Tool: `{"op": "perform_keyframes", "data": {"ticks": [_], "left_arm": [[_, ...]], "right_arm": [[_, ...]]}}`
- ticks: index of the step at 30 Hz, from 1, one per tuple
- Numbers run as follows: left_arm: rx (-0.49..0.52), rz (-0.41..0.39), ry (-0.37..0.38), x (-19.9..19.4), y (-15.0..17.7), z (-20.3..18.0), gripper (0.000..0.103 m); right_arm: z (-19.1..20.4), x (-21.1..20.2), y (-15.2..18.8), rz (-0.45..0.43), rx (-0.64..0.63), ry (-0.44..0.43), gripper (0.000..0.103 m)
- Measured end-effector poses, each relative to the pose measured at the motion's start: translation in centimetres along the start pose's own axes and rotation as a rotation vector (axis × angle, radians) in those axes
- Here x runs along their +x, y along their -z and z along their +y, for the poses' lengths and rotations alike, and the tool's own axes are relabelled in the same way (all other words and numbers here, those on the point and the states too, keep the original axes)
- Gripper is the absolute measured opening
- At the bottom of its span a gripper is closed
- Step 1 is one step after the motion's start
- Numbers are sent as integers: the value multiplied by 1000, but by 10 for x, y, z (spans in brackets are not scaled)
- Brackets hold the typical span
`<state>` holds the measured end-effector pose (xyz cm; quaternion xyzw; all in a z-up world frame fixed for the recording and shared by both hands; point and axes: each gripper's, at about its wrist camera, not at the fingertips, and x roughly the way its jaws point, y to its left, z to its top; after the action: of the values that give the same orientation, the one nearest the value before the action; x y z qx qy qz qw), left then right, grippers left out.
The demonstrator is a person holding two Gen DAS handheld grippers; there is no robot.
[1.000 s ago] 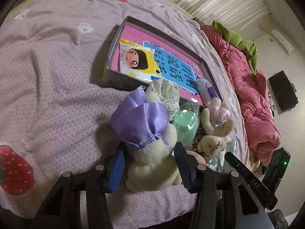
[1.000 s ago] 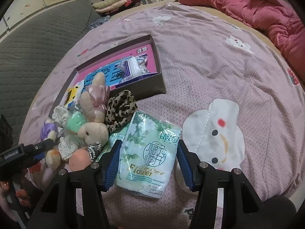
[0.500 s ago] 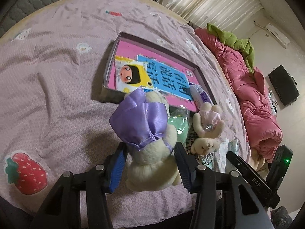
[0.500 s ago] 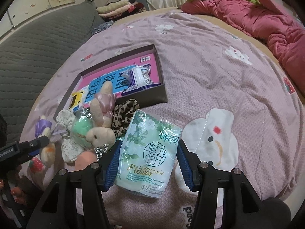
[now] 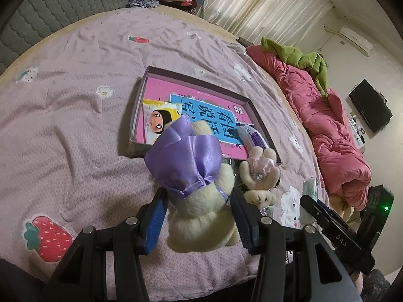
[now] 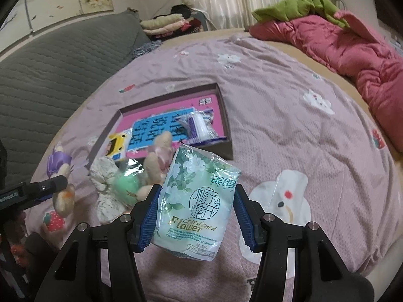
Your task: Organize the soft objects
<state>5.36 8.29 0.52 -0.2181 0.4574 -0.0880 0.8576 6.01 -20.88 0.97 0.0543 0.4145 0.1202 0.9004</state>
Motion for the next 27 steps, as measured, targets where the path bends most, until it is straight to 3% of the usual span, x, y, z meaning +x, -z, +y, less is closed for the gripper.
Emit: {"op": "perform_keyframes", "data": {"ticks": [19,27], "left_arm": [[118,-44,-58,-13,-6,-31,51],[122,-67,-67,-18,-11,-30,51]], "right_arm": [[41,-15,-25,-68,-109,-15,58],[50,-15,-35,-89,-142,-7,58]]}}
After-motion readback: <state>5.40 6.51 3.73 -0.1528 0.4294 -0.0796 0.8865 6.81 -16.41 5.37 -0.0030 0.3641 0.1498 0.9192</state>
